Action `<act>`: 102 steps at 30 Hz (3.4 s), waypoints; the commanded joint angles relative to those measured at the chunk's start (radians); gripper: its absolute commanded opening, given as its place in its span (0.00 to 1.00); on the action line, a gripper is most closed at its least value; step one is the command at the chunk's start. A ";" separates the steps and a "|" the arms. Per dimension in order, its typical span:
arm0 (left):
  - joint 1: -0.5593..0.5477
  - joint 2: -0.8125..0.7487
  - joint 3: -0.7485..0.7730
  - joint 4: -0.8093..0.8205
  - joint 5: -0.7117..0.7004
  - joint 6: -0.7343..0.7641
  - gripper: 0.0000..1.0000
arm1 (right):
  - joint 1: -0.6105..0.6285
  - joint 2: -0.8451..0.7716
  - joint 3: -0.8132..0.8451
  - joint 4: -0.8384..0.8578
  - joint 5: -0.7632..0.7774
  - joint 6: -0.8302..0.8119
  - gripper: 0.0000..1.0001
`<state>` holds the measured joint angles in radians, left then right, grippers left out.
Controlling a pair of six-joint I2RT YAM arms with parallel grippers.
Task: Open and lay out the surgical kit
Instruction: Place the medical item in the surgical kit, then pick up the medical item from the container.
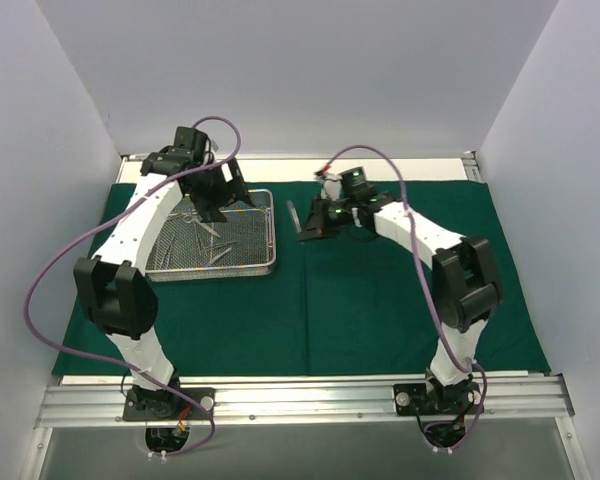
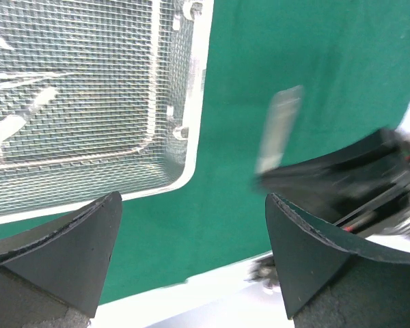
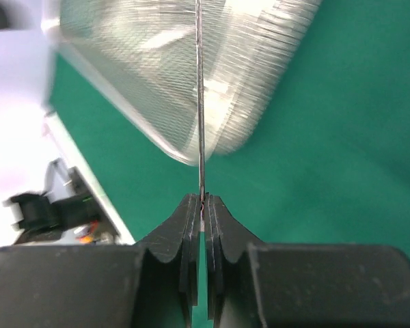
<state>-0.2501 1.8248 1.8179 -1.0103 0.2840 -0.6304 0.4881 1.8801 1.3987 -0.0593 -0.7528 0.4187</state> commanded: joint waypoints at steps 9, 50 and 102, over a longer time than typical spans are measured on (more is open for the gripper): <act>0.078 -0.312 -0.351 0.252 0.014 0.232 0.94 | -0.474 -0.492 -0.308 -0.456 0.511 -0.277 0.00; 0.114 -0.458 -0.549 0.371 0.112 0.227 0.96 | -0.743 -0.115 -0.297 -0.323 0.598 -0.646 0.00; 0.204 0.421 0.202 -0.079 -0.437 0.201 0.61 | -0.092 -0.438 -0.187 -0.300 0.639 -0.181 0.58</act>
<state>-0.0502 2.2166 1.9636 -1.0420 -0.1284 -0.4149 0.4004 1.4990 1.2167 -0.3748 -0.1024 0.2569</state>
